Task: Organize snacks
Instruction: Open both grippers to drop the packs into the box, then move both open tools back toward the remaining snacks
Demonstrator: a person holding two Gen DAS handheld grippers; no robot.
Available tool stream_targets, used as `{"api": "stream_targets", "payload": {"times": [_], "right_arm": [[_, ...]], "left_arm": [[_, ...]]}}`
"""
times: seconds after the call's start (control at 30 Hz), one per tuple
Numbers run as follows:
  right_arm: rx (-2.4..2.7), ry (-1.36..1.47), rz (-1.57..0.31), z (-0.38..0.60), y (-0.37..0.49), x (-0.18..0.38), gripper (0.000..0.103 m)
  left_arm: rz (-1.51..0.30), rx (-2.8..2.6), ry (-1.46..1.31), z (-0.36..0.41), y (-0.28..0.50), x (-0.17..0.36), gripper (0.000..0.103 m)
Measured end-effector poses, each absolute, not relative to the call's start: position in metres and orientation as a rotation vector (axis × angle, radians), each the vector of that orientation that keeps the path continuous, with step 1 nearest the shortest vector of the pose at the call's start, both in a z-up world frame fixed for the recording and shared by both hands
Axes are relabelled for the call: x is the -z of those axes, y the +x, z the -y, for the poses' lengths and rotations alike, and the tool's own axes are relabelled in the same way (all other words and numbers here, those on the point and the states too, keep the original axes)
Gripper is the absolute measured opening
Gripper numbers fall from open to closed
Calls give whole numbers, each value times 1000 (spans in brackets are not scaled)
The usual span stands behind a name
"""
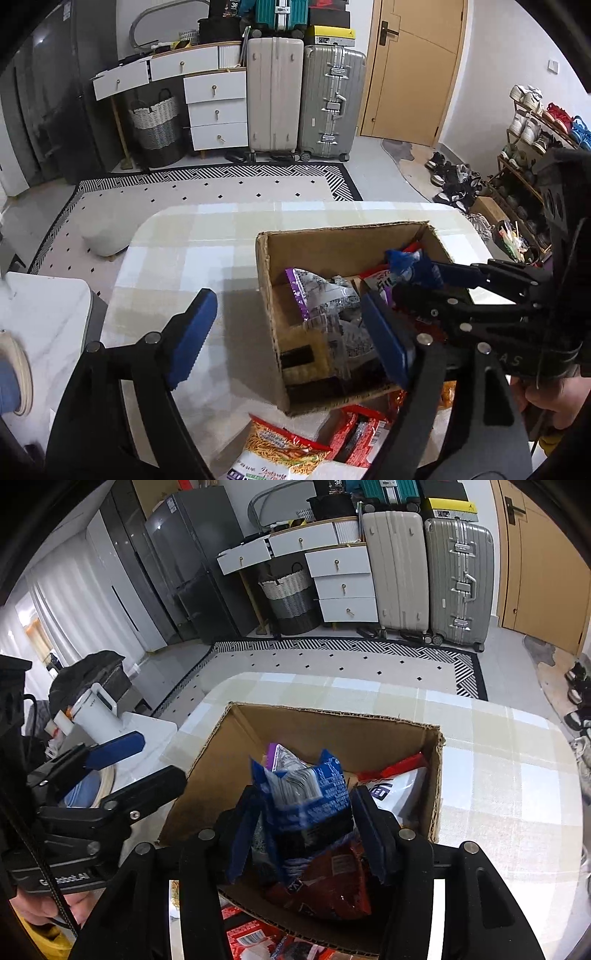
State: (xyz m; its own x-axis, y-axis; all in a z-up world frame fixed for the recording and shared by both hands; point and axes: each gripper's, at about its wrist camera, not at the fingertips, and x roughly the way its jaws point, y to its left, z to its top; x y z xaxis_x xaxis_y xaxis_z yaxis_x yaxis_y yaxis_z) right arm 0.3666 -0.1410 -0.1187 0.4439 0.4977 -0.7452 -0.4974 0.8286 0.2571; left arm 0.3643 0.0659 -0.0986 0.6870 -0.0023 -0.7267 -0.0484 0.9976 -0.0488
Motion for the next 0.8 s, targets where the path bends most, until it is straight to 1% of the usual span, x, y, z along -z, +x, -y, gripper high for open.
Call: {"api": "stream_targets", "payload": {"times": [0.4,0.67,0.7,0.77,0.8], "right_arm": [[-620,29,-868,157,339,90,53],[-628,65,-757,179,288,43,55],[-633,65,-737,181,279,36,56],[-644,63,-688,185,257,21,65],[-648,62,-664,188,246,14,67]], "left_arm": [[-794,-68,-72,-74,317,68,80],[-749,-86,-71,-65,264,34,80],[-737,-83,-71,-62,255,29,80],[-717,-83,-68,-59,239,18,81],[-706,-86,-66,-56,230,13,81]]}}
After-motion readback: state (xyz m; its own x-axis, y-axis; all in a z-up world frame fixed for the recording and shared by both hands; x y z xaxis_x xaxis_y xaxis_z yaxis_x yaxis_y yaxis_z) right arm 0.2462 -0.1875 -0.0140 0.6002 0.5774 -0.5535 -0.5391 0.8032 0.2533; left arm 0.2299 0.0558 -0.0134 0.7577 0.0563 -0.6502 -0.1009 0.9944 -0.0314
